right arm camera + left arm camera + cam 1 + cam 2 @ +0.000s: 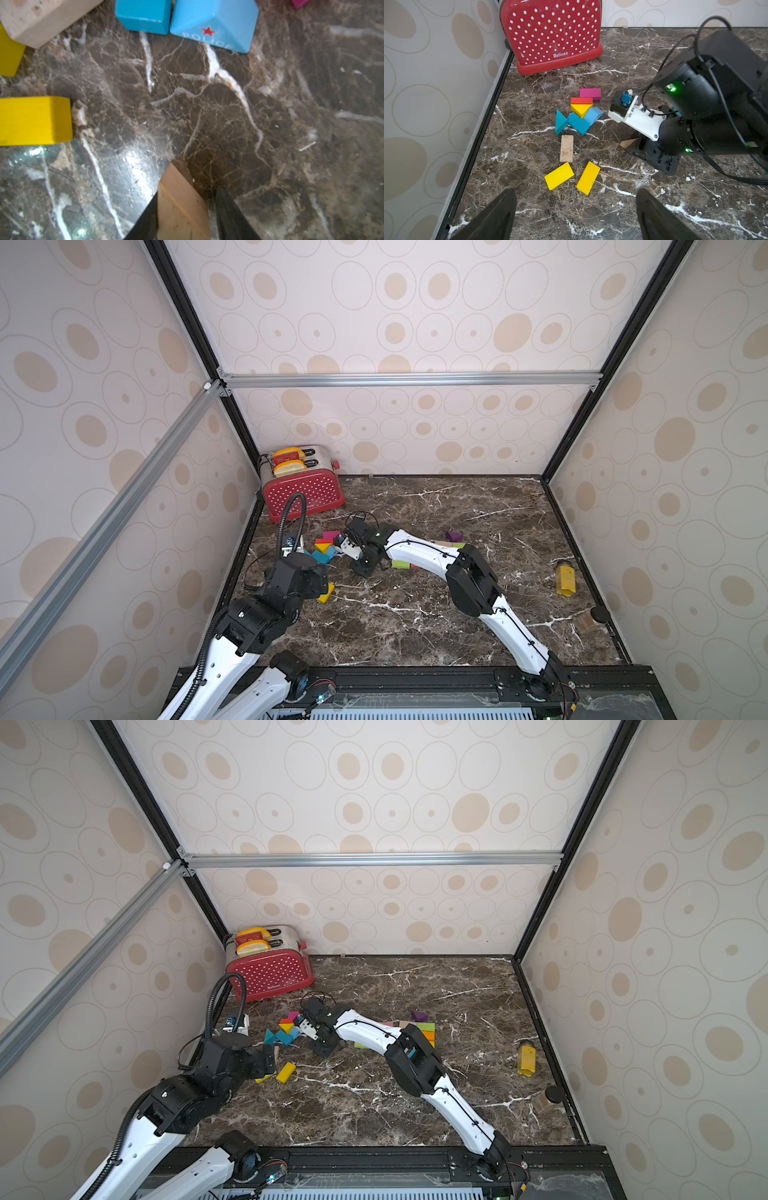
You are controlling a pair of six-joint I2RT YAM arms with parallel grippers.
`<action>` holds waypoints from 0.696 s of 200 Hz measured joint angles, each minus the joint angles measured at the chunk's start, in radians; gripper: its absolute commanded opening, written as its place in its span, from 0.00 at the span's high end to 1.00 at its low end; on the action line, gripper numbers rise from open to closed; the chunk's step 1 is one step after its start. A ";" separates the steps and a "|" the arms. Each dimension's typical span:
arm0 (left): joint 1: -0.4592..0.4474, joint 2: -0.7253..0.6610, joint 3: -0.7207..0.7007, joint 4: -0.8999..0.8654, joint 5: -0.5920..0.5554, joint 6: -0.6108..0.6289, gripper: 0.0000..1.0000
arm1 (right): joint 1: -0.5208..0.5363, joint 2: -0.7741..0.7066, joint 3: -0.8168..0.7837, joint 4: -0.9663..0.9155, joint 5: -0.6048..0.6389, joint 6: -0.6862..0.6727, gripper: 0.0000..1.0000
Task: Assemble a piece of candy with building blocks
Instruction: Pick up the building block from the center of the board.
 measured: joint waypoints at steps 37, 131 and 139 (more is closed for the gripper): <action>0.000 0.000 0.000 0.000 0.000 0.000 0.09 | 0.000 -0.003 -0.006 0.001 -0.001 -0.013 0.67; 0.000 0.000 0.000 0.001 0.005 0.001 0.09 | -0.005 -0.479 -0.561 0.139 -0.003 -0.159 0.67; 0.000 0.000 0.000 0.001 0.006 0.001 0.09 | -0.010 -0.525 -0.609 0.156 -0.004 -0.176 0.67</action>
